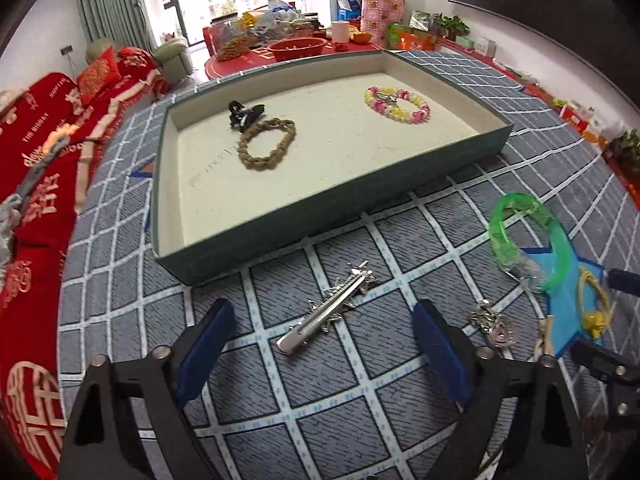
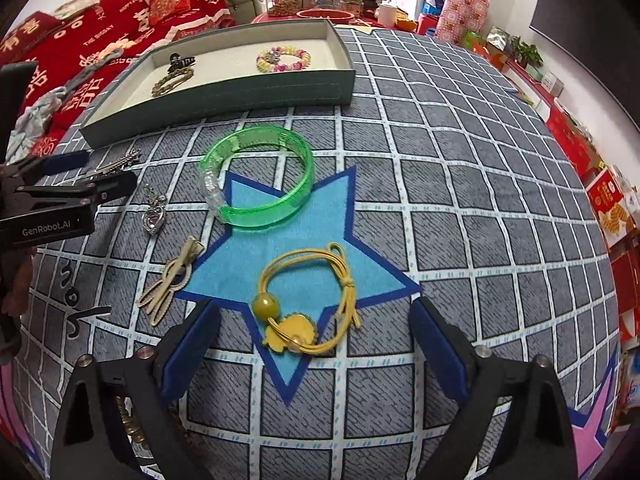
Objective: Organize jewelry
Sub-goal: 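Withdraw both tools from the tray back over the mat, then grasp the silver hair clip with the left tool while the right tool grasps the yellow hair tie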
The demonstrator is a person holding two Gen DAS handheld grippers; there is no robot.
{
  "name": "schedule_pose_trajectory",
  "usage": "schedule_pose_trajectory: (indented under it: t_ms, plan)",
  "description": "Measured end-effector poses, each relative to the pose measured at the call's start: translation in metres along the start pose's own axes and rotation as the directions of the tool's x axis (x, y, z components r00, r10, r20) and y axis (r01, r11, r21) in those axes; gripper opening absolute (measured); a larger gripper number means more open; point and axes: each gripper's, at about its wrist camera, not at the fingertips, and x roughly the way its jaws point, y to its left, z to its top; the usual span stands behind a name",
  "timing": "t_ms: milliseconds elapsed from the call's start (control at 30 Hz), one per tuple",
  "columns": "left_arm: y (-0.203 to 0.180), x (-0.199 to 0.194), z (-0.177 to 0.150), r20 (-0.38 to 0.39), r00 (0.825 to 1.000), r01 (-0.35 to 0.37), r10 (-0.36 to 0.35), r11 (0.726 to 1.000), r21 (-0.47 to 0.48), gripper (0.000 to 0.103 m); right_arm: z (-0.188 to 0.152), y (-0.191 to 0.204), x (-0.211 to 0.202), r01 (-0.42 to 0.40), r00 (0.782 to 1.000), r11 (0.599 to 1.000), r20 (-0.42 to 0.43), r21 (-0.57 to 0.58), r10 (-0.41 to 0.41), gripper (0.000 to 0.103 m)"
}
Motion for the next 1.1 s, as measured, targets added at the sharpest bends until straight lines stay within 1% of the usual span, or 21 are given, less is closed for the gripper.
schedule_pose_trajectory:
  t_ms: [33, 100, 133, 167, 200, 233, 267, 300, 333, 367, 433, 500, 600, 800, 967, 1100]
  plan:
    - [0.000, 0.000, 0.000, -0.002, 1.000, 0.005, -0.005, 1.000, -0.002, 0.098, 0.001, 0.001, 0.000, -0.002, 1.000, 1.000, -0.001, -0.006, 0.002, 0.092]
    - [0.000, -0.002, 0.000, -0.001, 0.999, 0.049, -0.049, 0.999, -0.005, 0.083, 0.002, 0.003, -0.001, -0.006, 1.000, 1.000, -0.004, -0.015, 0.006, 0.089]
    - [-0.003, -0.003, 0.000, -0.001, 0.999, 0.046, -0.046, 0.999, 0.009, 0.080, 0.002, 0.003, -0.001, -0.009, 1.000, 1.000, -0.005, -0.017, 0.008, 0.087]
    - [-0.005, -0.004, 0.000, -0.001, 0.999, 0.054, -0.054, 0.998, 0.019, 0.072, 0.002, 0.004, -0.002, -0.011, 1.000, 1.000, -0.005, -0.021, 0.011, 0.085]
    - [-0.009, -0.006, 0.000, -0.002, 0.998, 0.067, -0.067, 0.997, 0.033, 0.063, 0.002, 0.004, -0.002, -0.012, 1.000, 1.000, -0.004, -0.023, 0.012, 0.082]
    - [-0.012, -0.007, -0.001, -0.002, 0.997, 0.072, -0.072, 0.996, 0.046, 0.058, 0.002, 0.005, -0.003, -0.012, 1.000, 1.000, -0.003, -0.024, 0.012, 0.077]
    - [-0.016, -0.008, -0.001, -0.002, 0.997, 0.079, -0.079, 0.995, 0.060, 0.045, 0.002, 0.005, -0.004, -0.012, 1.000, 1.000, -0.002, -0.023, 0.012, 0.074]
    - [-0.020, -0.010, -0.002, -0.004, 0.996, 0.088, -0.088, 0.993, 0.076, 0.032, 0.001, 0.005, -0.006, -0.012, 1.000, 1.000, 0.000, -0.022, 0.012, 0.068]
    - [-0.023, -0.010, -0.002, -0.005, 0.997, 0.083, -0.083, 0.993, 0.083, 0.031, 0.002, 0.005, -0.007, -0.012, 1.000, 1.000, 0.000, -0.022, 0.012, 0.064]
    - [-0.025, -0.011, -0.003, -0.004, 0.997, 0.075, -0.075, 0.994, 0.086, 0.027, 0.002, 0.005, -0.008, -0.012, 1.000, 1.000, 0.001, -0.021, 0.012, 0.057]
    - [-0.027, -0.012, -0.005, 0.001, 0.997, 0.071, -0.071, 0.995, 0.073, 0.027, 0.002, 0.005, -0.010, -0.014, 1.000, 1.000, 0.004, -0.026, 0.014, 0.034]
    - [-0.027, -0.014, -0.007, 0.011, 0.997, 0.077, -0.077, 0.996, 0.049, 0.027, 0.001, 0.004, -0.012, -0.004, 1.000, 1.000, 0.011, -0.020, 0.005, 0.016]
    - [-0.026, -0.018, -0.012, 0.016, 0.996, 0.087, -0.087, 0.996, 0.015, 0.027, -0.002, -0.003, -0.013, -0.026, 0.999, 1.000, 0.020, 0.011, 0.026, 0.016]
    - [-0.028, -0.034, -0.017, 0.044, 0.994, 0.096, -0.096, 0.995, 0.001, 0.025, -0.008, -0.030, -0.024, -0.158, 0.987, 0.981, 0.056, 0.113, 0.152, 0.016]
    - [-0.026, -0.050, -0.014, 0.082, 0.991, 0.108, -0.106, 0.994, -0.016, 0.025, -0.006, -0.039, -0.034, -0.182, 0.982, 0.974, 0.080, 0.137, 0.173, 0.016]
    - [-0.022, -0.063, -0.008, 0.114, 0.987, 0.122, -0.117, 0.992, -0.035, 0.025, 0.003, -0.045, -0.044, -0.223, 0.972, 0.962, 0.105, 0.159, 0.208, 0.016]
